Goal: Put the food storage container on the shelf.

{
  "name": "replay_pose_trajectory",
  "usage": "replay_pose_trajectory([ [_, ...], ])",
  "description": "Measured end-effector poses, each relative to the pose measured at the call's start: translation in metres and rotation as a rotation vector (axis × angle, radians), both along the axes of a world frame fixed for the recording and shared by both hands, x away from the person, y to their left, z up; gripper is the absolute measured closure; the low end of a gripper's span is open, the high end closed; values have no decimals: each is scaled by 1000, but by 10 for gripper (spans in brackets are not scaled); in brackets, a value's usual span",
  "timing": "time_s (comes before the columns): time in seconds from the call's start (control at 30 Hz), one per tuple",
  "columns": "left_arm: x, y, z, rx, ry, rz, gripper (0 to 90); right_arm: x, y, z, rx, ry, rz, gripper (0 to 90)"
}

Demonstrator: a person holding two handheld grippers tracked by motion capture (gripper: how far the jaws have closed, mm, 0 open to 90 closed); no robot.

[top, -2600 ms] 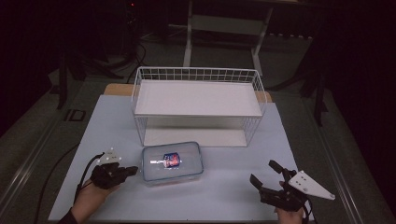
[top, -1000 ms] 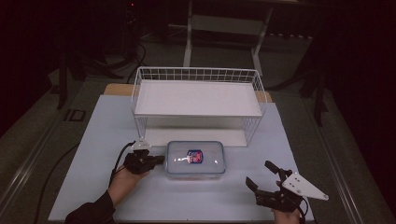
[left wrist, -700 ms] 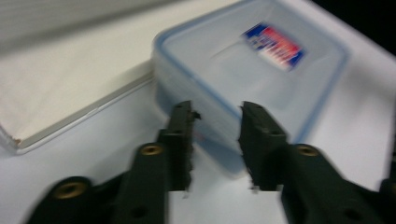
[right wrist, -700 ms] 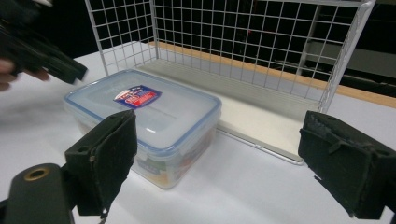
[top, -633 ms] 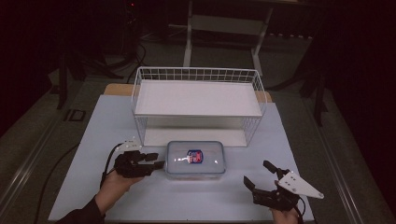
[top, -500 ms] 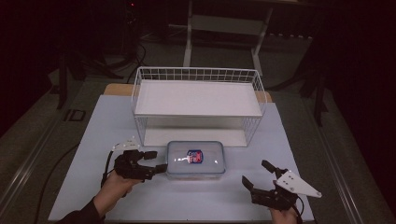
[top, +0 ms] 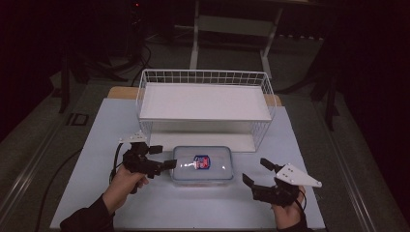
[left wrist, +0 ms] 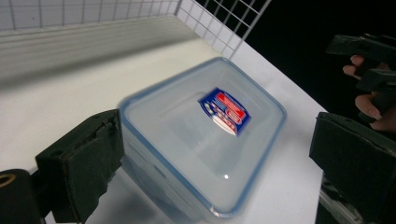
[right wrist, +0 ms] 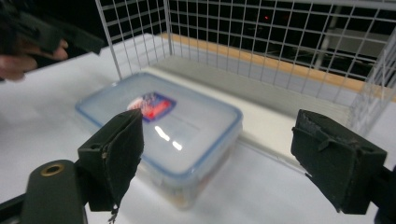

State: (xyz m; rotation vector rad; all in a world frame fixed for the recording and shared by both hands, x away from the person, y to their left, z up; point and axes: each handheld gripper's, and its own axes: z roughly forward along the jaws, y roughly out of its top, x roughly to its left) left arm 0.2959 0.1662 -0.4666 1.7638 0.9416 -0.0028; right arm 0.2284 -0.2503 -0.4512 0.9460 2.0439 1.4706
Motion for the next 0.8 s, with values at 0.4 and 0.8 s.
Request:
replay_pose_trajectory([
  [0.4, 22, -10, -18, -19, 164, 23, 28, 50, 15, 0, 9, 160, 8, 113],
  [0.8, 33, -15, -34, -7, 344, 27, 60, 77, 33, -26, 79, 414, -4, 104],
])
